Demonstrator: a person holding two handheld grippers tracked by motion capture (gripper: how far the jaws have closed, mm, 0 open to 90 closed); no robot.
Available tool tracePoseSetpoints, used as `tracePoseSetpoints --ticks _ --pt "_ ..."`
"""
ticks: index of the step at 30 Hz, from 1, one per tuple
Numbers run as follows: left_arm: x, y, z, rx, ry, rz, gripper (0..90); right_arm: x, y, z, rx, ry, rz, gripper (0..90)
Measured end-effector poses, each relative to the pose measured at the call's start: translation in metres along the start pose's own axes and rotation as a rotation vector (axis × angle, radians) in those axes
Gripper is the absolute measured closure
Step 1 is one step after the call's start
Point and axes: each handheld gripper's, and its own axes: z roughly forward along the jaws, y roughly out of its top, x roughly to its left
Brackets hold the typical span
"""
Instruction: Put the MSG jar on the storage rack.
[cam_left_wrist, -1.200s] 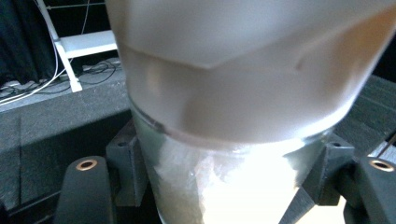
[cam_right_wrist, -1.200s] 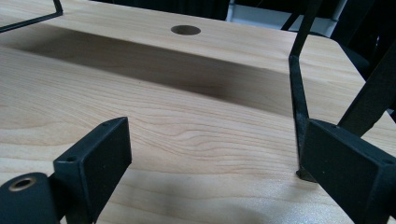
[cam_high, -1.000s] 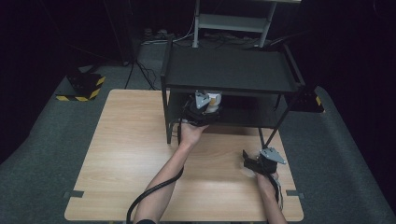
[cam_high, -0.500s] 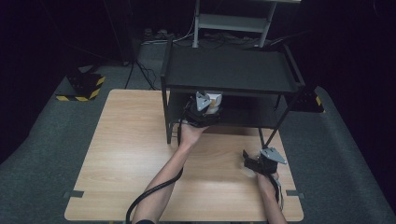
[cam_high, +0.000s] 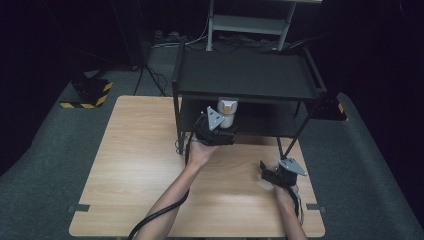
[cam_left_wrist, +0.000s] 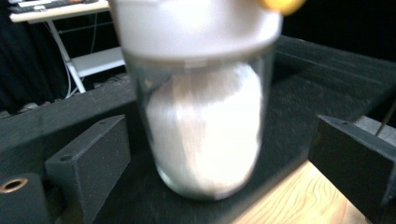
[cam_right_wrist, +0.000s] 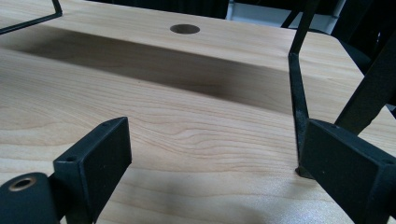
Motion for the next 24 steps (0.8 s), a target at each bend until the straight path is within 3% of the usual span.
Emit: tracePoseSetpoints --ticks 7,9,12,15,16,20,24 --pt "-0.006 -0.038 -0.049 -0.037 -0.023 0.047 5.5 0.001 0.000 0.001 0.003 -0.007 -0.013 8.5" --pt "-0.007 -0.052 -0.062 -0.018 -0.022 0.074 5.5 0.002 0.001 0.001 0.009 -0.007 -0.020 8.5" --pt "-0.005 -0.077 -0.077 0.037 0.021 0.086 5.5 0.004 0.001 0.001 0.010 -0.011 -0.031 8.5" --pt "0.007 -0.094 -0.084 0.097 0.054 0.027 5.4 0.005 0.001 0.001 0.012 -0.015 -0.042 8.5" --pt "0.015 -0.106 -0.088 0.128 0.086 0.003 5.4 0.005 0.001 0.001 0.013 -0.016 -0.044 8.5" --pt "0.025 -0.119 -0.093 0.162 0.130 -0.029 5.5 0.008 0.001 0.001 0.019 -0.023 -0.059 8.6" --pt "0.038 -0.134 -0.094 0.191 0.204 -0.079 5.5 0.010 0.001 0.001 0.021 -0.026 -0.076 8.6"
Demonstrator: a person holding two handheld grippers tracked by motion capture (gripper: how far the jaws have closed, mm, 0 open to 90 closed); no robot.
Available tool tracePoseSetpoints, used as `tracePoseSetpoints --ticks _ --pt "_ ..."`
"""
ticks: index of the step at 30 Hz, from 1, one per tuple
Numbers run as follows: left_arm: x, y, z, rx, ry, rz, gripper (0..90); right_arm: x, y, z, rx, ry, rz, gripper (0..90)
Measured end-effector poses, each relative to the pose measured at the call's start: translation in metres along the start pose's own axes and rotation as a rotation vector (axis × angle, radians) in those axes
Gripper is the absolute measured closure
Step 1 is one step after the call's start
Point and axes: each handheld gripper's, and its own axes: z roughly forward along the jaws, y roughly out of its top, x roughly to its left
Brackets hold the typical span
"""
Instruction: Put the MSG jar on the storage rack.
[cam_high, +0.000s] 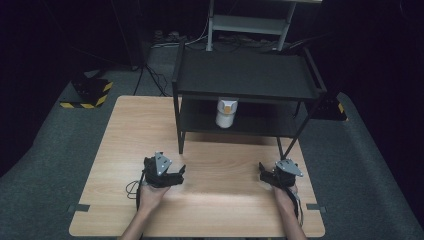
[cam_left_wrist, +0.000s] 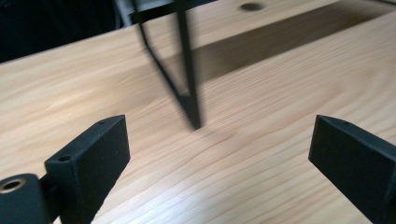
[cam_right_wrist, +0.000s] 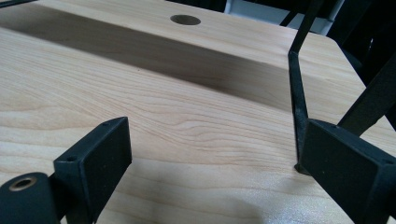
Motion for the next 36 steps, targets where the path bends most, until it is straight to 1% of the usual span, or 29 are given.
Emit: tracePoseSetpoints --ticks 1,3,4,5,6,8,9,10,11,12,15,16,17,20,26,36 --pt "0.001 -0.001 0.001 0.004 0.009 -0.008 5.5 0.000 0.000 0.000 0.000 -0.001 -0.002 8.6" --pt "0.006 -0.005 0.005 0.021 0.053 -0.043 5.5 0.001 0.000 0.000 0.000 -0.003 -0.004 8.6" --pt "0.008 -0.007 0.008 0.027 0.091 -0.064 5.7 0.001 0.000 0.000 0.001 -0.003 -0.005 8.7" --pt "0.009 -0.009 0.009 0.030 0.110 -0.081 5.8 0.001 0.000 0.000 0.002 -0.004 -0.004 8.7" --pt "0.013 -0.011 0.012 0.036 0.133 -0.113 5.8 0.001 0.000 0.000 0.003 -0.004 -0.004 8.6" --pt "0.018 -0.014 0.016 0.041 0.163 -0.165 5.8 0.001 0.000 0.000 0.004 -0.005 -0.004 8.6" --pt "0.020 -0.015 0.017 0.042 0.171 -0.179 5.8 0.001 0.000 0.000 0.005 -0.005 -0.004 8.6" --pt "0.023 -0.017 0.020 0.049 0.182 -0.203 5.8 0.001 0.000 0.000 0.005 -0.005 -0.003 8.6" --pt "0.023 -0.017 0.020 0.049 0.182 -0.203 5.8 0.001 0.000 0.000 0.005 -0.005 -0.003 8.6" --pt "0.027 -0.016 0.021 0.064 0.180 -0.223 5.8 0.001 0.000 0.000 0.005 -0.006 -0.002 8.6" --pt "0.029 -0.017 0.022 0.061 0.178 -0.227 5.8 0.001 0.000 0.000 0.005 -0.006 -0.002 8.6" --pt "0.031 -0.015 0.024 0.082 0.169 -0.230 5.8 0.001 0.000 0.000 0.005 -0.007 -0.001 8.6" --pt "0.031 -0.013 0.025 0.096 0.172 -0.226 5.8 0.001 0.000 0.000 0.005 -0.008 0.001 8.6" --pt "0.029 -0.010 0.028 0.117 0.178 -0.212 5.8 0.001 0.000 0.000 0.004 -0.010 0.004 8.6" --pt "0.026 -0.009 0.030 0.131 0.190 -0.209 5.8 0.001 0.000 0.000 0.004 -0.009 0.005 8.6" --pt "0.027 -0.008 0.030 0.136 0.175 -0.217 6.1 0.002 0.000 0.000 0.005 -0.011 0.004 8.6"
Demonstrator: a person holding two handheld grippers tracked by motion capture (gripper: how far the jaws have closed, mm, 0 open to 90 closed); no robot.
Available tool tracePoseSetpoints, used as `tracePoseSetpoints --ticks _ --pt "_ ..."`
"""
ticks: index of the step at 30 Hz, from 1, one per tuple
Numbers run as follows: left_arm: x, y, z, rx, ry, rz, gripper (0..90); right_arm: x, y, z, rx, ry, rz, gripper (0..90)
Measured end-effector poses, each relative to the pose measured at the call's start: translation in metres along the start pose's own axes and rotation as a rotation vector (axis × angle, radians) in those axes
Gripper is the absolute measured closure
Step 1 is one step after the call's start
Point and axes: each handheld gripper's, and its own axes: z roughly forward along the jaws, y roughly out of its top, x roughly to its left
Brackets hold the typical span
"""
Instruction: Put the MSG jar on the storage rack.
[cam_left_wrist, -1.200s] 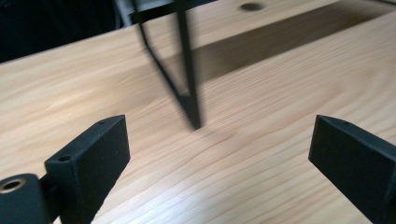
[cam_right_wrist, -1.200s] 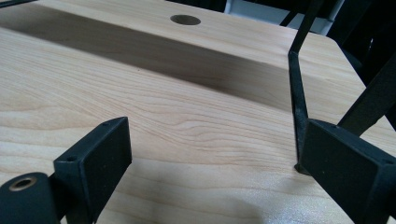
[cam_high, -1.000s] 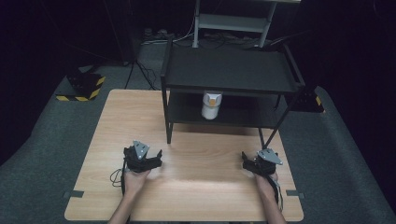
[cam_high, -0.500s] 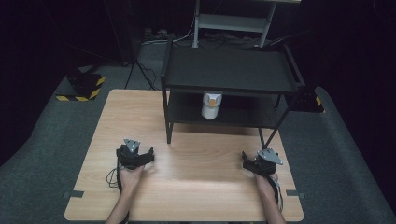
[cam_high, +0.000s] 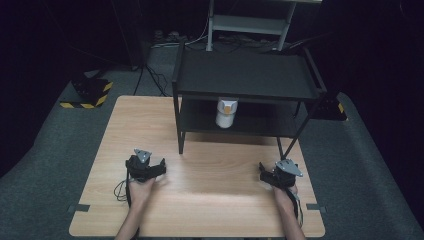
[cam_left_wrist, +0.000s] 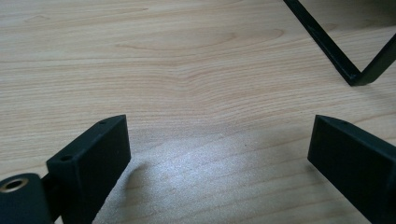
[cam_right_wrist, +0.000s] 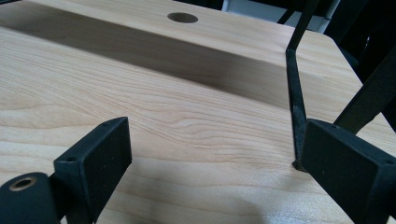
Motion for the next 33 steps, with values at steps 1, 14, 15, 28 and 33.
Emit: tracePoseSetpoints --ticks 1,14,15,28,33 --pt "-0.0001 0.0003 -0.0001 0.002 -0.001 0.001 6.1 0.0001 0.0000 0.0000 0.000 0.000 0.000 8.6" --pt "-0.0041 -0.0002 -0.0012 0.009 0.000 0.020 6.6 0.0001 0.0000 -0.0002 0.000 0.001 0.001 8.6" --pt "-0.0046 -0.0003 -0.0014 0.009 0.001 0.020 6.7 0.0002 0.0000 -0.0002 0.001 0.000 0.001 8.6" --pt "-0.0075 -0.0011 -0.0026 0.012 0.006 0.026 7.0 0.0004 0.0003 -0.0001 0.003 0.000 0.001 8.6" --pt "-0.0076 -0.0012 -0.0027 0.012 0.007 0.025 7.1 0.0004 0.0004 -0.0002 0.003 0.001 0.001 8.6"
